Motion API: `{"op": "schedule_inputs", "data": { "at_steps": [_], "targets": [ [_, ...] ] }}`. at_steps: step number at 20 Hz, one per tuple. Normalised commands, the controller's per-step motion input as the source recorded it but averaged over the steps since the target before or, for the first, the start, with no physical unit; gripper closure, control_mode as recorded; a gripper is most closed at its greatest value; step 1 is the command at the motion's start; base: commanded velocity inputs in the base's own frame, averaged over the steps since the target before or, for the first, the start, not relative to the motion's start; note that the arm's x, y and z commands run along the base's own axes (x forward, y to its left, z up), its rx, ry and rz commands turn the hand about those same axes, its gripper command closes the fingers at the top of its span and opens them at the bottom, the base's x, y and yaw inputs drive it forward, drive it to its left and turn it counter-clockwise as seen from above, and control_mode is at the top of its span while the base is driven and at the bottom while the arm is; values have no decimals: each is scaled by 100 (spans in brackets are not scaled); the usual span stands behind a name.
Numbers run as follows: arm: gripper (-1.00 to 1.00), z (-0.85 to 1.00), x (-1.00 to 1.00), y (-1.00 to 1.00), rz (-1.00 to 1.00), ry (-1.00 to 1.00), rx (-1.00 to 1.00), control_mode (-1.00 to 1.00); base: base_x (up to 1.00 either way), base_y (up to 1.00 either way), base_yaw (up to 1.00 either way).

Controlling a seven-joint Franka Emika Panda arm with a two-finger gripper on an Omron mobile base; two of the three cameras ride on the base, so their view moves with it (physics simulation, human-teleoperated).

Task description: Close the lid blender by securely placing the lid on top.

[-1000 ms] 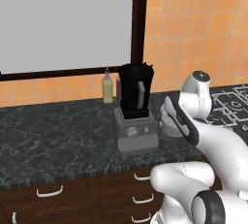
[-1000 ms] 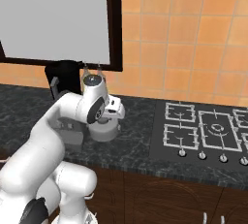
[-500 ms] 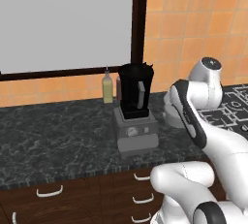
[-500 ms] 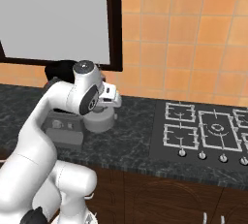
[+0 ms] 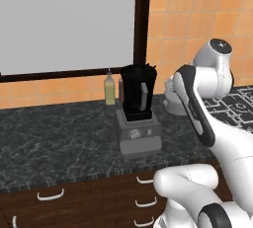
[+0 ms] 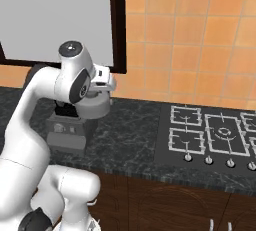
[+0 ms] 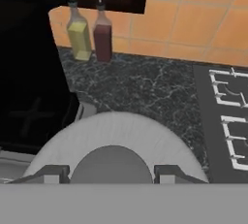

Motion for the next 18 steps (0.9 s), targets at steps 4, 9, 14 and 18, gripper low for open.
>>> {"op": "schedule_inputs", "data": {
  "at_steps": [4,9,14,18],
  "targets": [
    [100,92,0,39,4,-11,-3,-100,0,0,0],
    [100,82,3,41,2,-10,-2,-100,0,0,0],
    [100,65,23,38,0,-3,0,-100,0,0,0],
    [100,50,29,36,0,0,0,-100,0,0,0]
  ]
}}
